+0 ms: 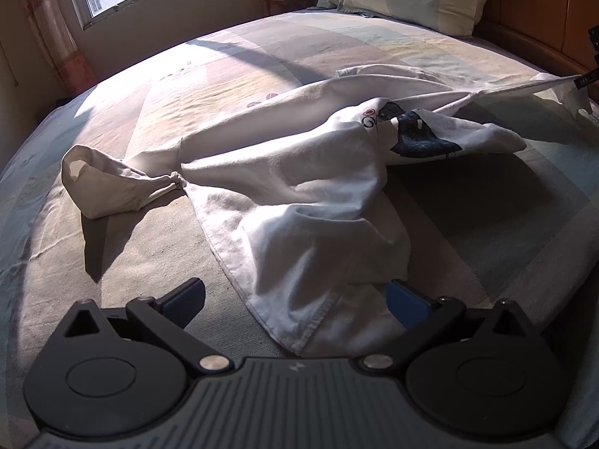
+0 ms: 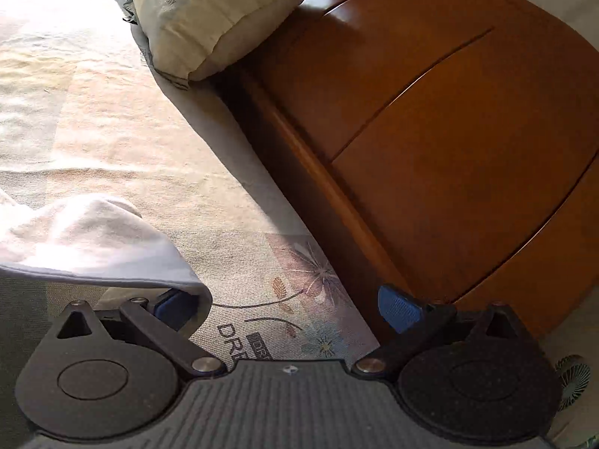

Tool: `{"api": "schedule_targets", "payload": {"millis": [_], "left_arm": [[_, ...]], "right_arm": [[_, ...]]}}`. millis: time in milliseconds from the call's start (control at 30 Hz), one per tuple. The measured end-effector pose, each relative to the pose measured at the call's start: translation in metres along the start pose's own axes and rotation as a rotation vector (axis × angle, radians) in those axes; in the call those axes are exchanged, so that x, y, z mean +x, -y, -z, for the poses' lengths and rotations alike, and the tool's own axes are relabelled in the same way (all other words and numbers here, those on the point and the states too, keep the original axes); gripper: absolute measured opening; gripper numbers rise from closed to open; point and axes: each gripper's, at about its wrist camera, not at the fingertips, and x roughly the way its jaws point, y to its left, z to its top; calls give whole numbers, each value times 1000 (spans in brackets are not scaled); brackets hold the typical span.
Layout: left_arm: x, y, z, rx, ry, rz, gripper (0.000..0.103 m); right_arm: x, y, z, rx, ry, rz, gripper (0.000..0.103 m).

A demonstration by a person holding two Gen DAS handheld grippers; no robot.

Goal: Fold clothes

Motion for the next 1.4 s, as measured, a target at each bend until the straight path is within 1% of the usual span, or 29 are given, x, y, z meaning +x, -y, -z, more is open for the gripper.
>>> {"api": "schedule_targets", "payload": {"millis": [100, 167, 200, 233, 333, 367, 400, 500, 600, 700, 800, 867, 967, 1067, 1167, 1200, 1300, 1333, 1400], "left_arm": [[1, 4, -4, 6, 3, 4, 102], [3, 8, -6, 10, 6, 8, 102], [3, 10, -7, 14, 7, 15, 102], [4, 12, -8, 18, 8, 21, 102], [4, 16, -10, 33, 7, 28, 102], [4, 17, -10, 38, 7, 30, 102], [3, 17, -10, 42, 8, 32, 102], [0, 14, -9, 45, 11, 32, 102], [-2, 9, -7, 33, 9, 17, 102], [-7, 6, -4, 26, 13, 11, 102], [-12, 6, -2, 18, 21, 19, 102], [-14, 6, -1, 14, 17, 22, 102], [-14, 6, -1, 11, 3, 6, 102], [-11, 4, -2, 4, -12, -10, 102], [-7, 3, -4, 3, -23, -20, 102], [-5, 3, -5, 6, -22, -19, 102], [1, 6, -8, 16, -23, -7, 102], [4, 8, -9, 22, -23, 0, 102], [7, 14, -13, 42, -19, 16, 102]], "right_arm": [[-14, 0, -4, -98, 103, 131, 103], [-26, -7, 1, -198, 186, 239, 103], [-29, -11, 6, -243, 210, 260, 103], [-31, -13, 12, -274, 214, 263, 103], [-21, -8, 30, -273, 91, 141, 103], [-18, -9, 39, -267, 41, 109, 103], [-18, -8, 48, -264, 9, 88, 103], [-28, -11, 74, -243, -45, 10, 103], [-50, -17, 88, -188, -54, -108, 103], [-67, -32, 81, -186, -15, -195, 103], [-69, -44, 53, -126, 14, -281, 103], [-65, -48, 28, -44, 5, -342, 103], [-42, -56, -9, 55, -38, -415, 103], [-11, -76, -32, 64, -98, -453, 103], [10, -92, -30, 13, -151, -402, 103], [13, -89, -24, 10, -157, -378, 103], [10, -65, 6, 64, -154, -327, 103], [7, -55, 19, 92, -158, -322, 103], [0, -33, 44, 171, -179, -359, 103]]}}
